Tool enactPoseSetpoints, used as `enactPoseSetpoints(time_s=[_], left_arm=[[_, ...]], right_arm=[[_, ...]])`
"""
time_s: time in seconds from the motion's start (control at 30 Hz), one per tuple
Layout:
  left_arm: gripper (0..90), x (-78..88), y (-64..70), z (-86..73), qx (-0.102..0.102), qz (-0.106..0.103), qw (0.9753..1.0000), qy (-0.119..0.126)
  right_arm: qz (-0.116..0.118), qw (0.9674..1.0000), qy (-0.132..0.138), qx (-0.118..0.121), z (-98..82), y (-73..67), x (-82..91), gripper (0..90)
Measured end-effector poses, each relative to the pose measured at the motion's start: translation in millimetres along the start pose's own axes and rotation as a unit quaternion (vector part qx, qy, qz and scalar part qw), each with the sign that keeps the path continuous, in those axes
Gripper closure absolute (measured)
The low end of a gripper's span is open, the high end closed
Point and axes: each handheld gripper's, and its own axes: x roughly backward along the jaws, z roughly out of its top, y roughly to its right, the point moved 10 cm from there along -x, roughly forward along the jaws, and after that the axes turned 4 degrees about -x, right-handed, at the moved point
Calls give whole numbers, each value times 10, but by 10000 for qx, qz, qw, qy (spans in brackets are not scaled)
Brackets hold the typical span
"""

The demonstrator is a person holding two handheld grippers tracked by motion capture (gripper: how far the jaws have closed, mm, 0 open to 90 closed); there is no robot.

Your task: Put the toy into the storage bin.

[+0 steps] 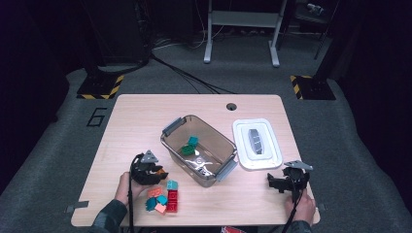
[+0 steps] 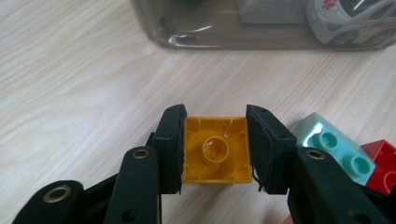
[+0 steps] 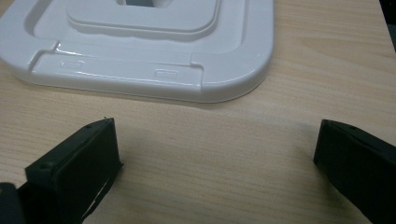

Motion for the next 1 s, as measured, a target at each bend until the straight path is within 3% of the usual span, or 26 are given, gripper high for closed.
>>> enactPoseSetpoints(time_s=[0.27, 1.0], left_arm=[[589, 172, -125, 4, 165, 80, 9997, 161], [590, 541, -358, 225, 263, 331, 9982, 436]], right_arm=[[1, 10000, 1, -1, 0, 0, 0, 0], [-1, 10000, 2, 6, 0, -1, 0, 0]])
